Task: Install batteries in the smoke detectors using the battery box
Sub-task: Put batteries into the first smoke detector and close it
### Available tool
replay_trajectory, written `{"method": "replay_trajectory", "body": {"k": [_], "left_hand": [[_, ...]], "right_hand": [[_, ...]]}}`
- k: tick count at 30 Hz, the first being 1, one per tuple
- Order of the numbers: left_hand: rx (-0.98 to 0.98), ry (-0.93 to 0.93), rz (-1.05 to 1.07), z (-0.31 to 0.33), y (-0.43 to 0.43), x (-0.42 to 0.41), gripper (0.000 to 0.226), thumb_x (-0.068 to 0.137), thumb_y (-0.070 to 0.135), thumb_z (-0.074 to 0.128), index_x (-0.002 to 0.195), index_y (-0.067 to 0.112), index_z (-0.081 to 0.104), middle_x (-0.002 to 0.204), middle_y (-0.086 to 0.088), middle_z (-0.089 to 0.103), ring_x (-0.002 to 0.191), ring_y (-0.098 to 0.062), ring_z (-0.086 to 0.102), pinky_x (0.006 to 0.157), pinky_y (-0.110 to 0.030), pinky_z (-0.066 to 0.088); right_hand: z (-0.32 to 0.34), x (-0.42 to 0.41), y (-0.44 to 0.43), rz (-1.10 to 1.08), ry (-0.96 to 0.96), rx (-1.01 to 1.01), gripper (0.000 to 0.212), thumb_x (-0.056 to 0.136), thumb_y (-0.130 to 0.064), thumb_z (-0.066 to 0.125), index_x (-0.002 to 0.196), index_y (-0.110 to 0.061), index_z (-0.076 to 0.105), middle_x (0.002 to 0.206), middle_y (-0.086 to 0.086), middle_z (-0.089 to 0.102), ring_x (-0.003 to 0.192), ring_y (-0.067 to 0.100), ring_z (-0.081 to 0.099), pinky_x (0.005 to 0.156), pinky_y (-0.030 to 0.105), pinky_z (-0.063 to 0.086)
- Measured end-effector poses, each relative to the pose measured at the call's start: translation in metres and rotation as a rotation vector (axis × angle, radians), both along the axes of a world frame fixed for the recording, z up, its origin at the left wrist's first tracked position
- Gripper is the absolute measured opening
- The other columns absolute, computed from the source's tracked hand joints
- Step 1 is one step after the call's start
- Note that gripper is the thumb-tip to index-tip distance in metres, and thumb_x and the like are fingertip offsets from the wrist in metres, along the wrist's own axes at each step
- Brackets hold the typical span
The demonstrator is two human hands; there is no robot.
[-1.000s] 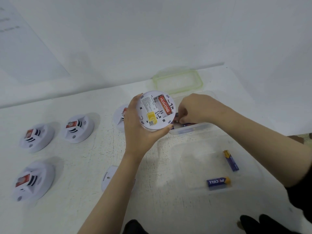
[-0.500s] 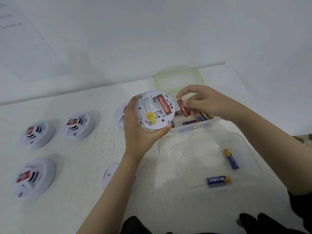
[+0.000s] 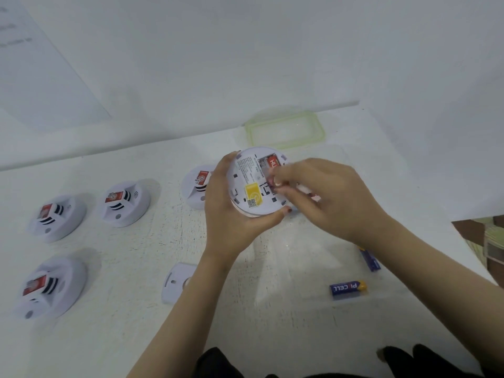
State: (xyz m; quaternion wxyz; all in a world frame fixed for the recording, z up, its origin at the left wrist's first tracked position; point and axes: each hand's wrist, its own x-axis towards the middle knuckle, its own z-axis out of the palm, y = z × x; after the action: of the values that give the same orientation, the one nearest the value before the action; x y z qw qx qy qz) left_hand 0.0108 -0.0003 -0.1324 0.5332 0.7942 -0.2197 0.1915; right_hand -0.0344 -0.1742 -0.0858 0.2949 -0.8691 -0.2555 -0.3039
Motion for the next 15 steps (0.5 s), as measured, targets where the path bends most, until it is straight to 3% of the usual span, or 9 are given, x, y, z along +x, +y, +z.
{"method": "replay_trajectory", "body": {"k": [3,7,11,15], "left_hand": [[-0.025,-0.001,-0.017,0.001,0.002,-0.002,0.093,0.057,0.042,0.088,0.133,0.022,0.040,0.131,-0.005,0.055,0.121,-0.020,0.056,0.098,-0.043,0.050],[-0.031,-0.003,-0.007,0.003,0.005,-0.008,0.088,0.058,0.042,0.086,0.130,0.025,0.040,0.127,0.000,0.056,0.119,-0.014,0.056,0.098,-0.034,0.050],[-0.023,-0.007,0.000,0.005,0.004,-0.011,0.092,0.057,0.044,0.087,0.133,0.022,0.040,0.130,-0.002,0.055,0.120,-0.017,0.056,0.096,-0.044,0.051],[-0.049,-0.006,-0.029,0.009,0.006,-0.014,0.095,0.056,0.043,0.087,0.134,0.021,0.038,0.132,0.002,0.052,0.123,-0.016,0.054,0.095,-0.046,0.052]], "right_hand": [[-0.005,0.000,0.001,0.029,-0.154,-0.100,0.010,0.088,-0.005,0.062,0.091,-0.005,0.072,0.098,0.005,0.073,0.094,0.024,0.067,0.073,0.038,0.055],[-0.005,0.001,-0.001,0.066,-0.121,-0.105,0.011,0.088,-0.013,0.064,0.087,-0.007,0.073,0.103,0.005,0.072,0.099,0.021,0.064,0.088,0.030,0.050],[-0.002,-0.004,0.003,0.006,0.083,0.084,0.016,0.086,-0.019,0.064,0.100,-0.012,0.068,0.106,0.000,0.068,0.101,0.013,0.057,0.086,0.030,0.048],[0.004,-0.004,0.002,0.009,0.375,0.230,0.053,0.081,-0.036,0.067,0.130,-0.038,0.047,0.140,-0.019,0.042,0.132,0.007,0.038,0.108,0.031,0.034]]}}
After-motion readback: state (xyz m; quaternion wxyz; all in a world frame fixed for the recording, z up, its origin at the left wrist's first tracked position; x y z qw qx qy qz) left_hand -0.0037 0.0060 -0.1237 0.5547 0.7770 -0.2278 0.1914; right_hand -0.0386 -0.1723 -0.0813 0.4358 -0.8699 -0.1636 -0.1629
